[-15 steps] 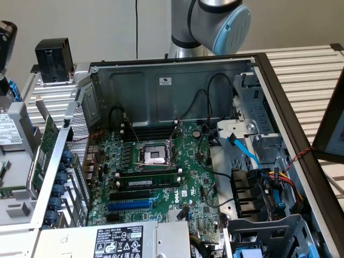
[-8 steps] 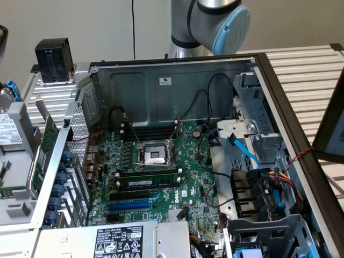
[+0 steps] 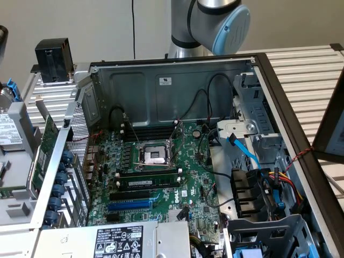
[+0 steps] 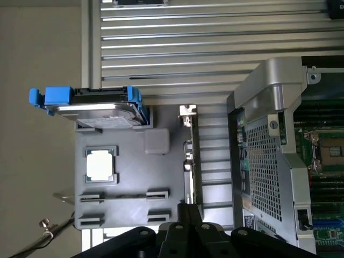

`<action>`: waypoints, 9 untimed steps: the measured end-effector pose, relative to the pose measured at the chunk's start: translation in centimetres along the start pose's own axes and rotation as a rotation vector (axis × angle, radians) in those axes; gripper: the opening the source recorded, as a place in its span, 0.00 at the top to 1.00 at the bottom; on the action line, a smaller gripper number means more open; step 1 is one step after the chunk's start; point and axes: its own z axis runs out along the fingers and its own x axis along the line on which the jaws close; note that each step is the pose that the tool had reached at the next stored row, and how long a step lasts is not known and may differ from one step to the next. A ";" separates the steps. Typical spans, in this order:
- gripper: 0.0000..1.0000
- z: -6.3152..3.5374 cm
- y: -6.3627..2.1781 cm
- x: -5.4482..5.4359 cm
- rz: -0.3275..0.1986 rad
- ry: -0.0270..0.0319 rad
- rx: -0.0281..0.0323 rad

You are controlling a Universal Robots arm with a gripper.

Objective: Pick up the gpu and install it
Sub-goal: 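Pick up the gpu and move the gpu toward the slot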

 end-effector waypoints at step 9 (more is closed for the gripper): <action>0.89 0.15 -0.06 0.5 0.000 0.0000 0.0011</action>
